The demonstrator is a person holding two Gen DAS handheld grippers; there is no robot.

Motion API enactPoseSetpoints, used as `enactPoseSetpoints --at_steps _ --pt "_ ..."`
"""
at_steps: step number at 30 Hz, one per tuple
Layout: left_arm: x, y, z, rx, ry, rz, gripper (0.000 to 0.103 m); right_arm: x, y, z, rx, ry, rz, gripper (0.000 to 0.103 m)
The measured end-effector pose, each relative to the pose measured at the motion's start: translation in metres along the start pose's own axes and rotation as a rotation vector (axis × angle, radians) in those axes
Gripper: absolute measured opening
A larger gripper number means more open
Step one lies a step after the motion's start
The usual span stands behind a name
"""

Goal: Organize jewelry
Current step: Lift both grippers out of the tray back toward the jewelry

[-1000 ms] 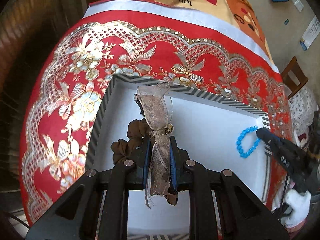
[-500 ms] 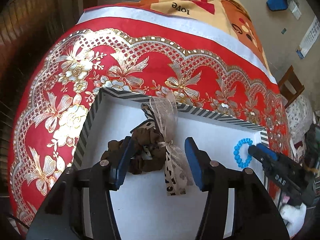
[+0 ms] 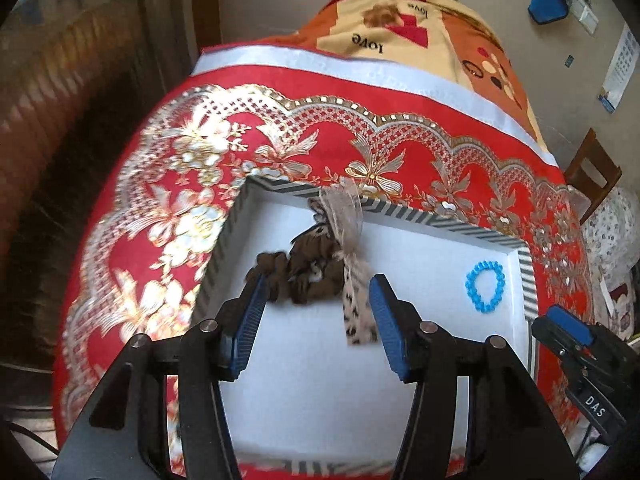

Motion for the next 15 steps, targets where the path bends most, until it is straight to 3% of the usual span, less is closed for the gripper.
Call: enactPoseSetpoints --at_steps 7,15 --pt "0.037 0.005 -0.047 -0.042 -0.042 0.001 0.053 0.029 0.018 -0.040 -0.019 -0.020 -0.043 0.037" --pt "0.078 -0.002 -0.078 -0.060 -0.050 0.002 0.053 0.069 0.014 -0.078 0.032 -0.033 -0.035 0.042"
Point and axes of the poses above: each gripper's, at about its wrist camera, not at the fingertips, and z roughly the way its jaws point, y to its left, x to its underside, the point moved 10 cm from there along z, roughly the way its jaws point, and after that the axes turned 2 degrees about z, right-handed, at the moved point
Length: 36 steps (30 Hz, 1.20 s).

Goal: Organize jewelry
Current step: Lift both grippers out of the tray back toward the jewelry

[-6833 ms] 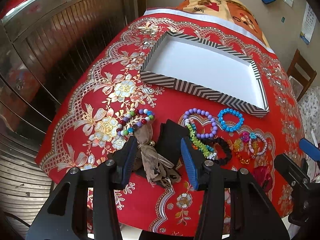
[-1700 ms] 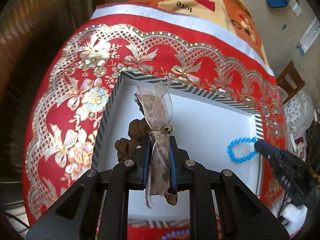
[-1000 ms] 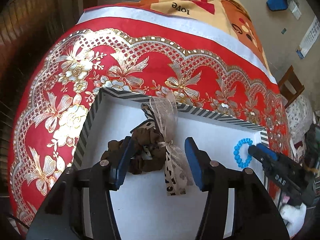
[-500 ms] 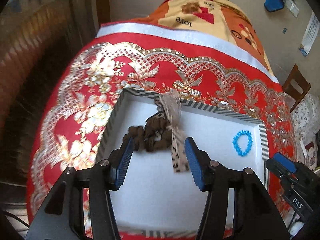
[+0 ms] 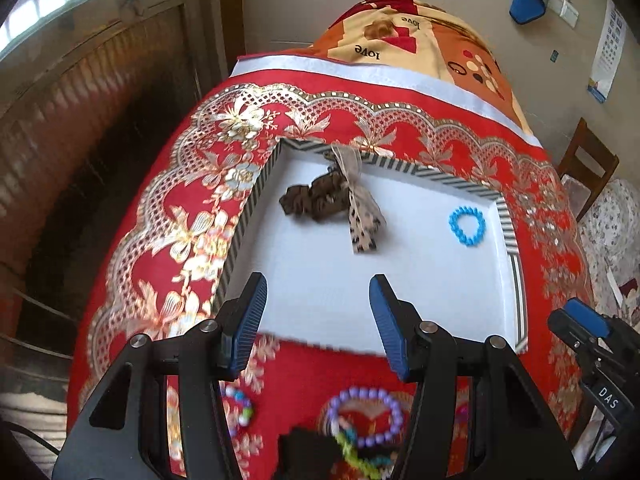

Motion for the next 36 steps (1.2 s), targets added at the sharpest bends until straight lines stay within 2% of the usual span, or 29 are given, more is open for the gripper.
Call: enactPoseSetpoints --at_steps 3,10,20,36 --pt "0.013 -0.005 -0.010 0.009 -0.001 -0.005 0.053 0.013 -0.003 -0.011 0.021 -0.005 0.007 0.042" --pt "0.039 -0.008 -0.035 -0.008 -0.022 -0.010 0.053 0.038 0.004 -0.036 0.004 -0.007 -0.004 0.042" --pt "0.079 0.006 -0.057 -0.045 -0.022 -0.037 0.053 0.075 0.004 -0.059 -0.012 0.008 -0.019 0.043" --pt "0.111 0.027 -0.078 -0.071 -0.031 -0.057 0.053 0.109 0.018 -0.070 -0.025 0.029 -0.028 0.044"
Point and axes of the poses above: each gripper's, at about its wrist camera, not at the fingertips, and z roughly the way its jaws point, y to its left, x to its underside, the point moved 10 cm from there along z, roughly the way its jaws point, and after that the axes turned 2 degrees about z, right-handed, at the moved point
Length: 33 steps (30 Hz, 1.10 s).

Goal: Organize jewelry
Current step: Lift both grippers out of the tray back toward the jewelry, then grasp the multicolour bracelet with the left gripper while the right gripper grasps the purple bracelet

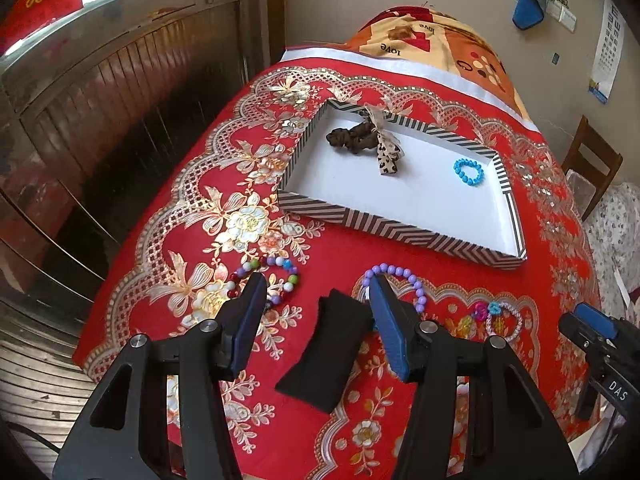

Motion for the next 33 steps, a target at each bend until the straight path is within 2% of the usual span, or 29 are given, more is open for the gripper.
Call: enactPoseSetpoints --at_steps 7,10,16,22,33 --pt "0.006 0.004 -0.006 -0.003 -0.003 0.003 0.053 0.008 0.005 -0.001 -0.004 0.011 -0.004 0.046" --pt "0.008 0.007 -0.007 0.000 0.000 -0.001 0.053 0.011 0.009 -0.002 -0.012 0.011 -0.004 0.052" --pt "0.013 0.021 -0.006 0.037 0.030 -0.047 0.053 0.015 0.017 -0.001 -0.020 0.020 -0.017 0.053" --pt "0.023 0.046 0.005 0.100 0.102 -0.137 0.053 0.019 0.021 0.006 -0.028 0.040 -0.023 0.053" --pt "0.036 0.082 0.042 0.100 0.191 -0.202 0.053 0.010 0.045 0.035 -0.085 0.069 -0.059 0.053"
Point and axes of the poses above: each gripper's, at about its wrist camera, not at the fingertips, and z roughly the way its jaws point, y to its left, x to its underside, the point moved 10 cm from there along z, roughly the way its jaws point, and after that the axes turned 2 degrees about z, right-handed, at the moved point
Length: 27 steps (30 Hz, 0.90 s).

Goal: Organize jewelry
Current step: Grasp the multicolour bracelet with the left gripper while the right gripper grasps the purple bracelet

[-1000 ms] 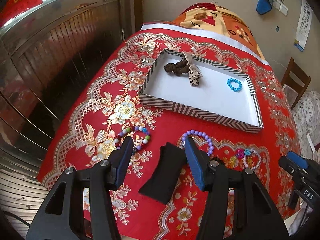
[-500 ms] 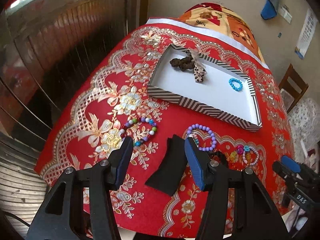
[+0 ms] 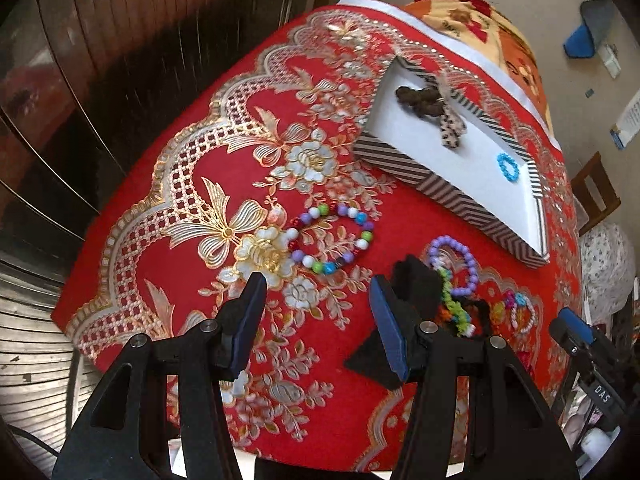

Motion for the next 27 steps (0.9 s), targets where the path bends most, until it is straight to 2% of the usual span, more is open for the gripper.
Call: enactPoseSetpoints --at_steps 6,12,19,20,22,24,25,26,27 --pt "-0.010 0.013 0.029 -0.039 0.025 -0.016 0.053 -0.015 0.025 0.034 -0.052 0.024 -0.056 0.053" --pt "-0.019 0.019 0.056 -0.102 0.047 0.014 0.053 -0.025 0.042 0.079 -0.052 0.074 -0.120 0.053" --pt "-0.026 0.019 0.075 -0.145 0.045 0.041 0.053 -0.027 0.045 0.121 -0.008 0.129 -0.182 0.041" --pt "-0.028 0.018 0.076 -0.152 0.042 0.051 0.053 -0.028 0.045 0.124 -0.010 0.134 -0.185 0.036" --pt "-0.029 0.015 0.078 -0.155 0.043 0.069 0.053 -0.029 0.046 0.127 -0.007 0.121 -0.203 0.032" --pt "-0.030 0.012 0.078 -0.161 0.027 0.094 0.038 -0.030 0.047 0.129 0.012 0.112 -0.228 0.022" --pt "-0.031 0.012 0.078 -0.169 0.021 0.109 0.020 -0.031 0.047 0.130 0.020 0.105 -0.237 0.018" --pt "-0.032 0.010 0.079 -0.162 0.013 0.120 0.014 -0.031 0.047 0.131 0.025 0.101 -0.245 0.010" --pt "-0.032 0.008 0.079 -0.150 0.019 0.120 0.014 -0.031 0.048 0.131 0.026 0.099 -0.250 0.009"
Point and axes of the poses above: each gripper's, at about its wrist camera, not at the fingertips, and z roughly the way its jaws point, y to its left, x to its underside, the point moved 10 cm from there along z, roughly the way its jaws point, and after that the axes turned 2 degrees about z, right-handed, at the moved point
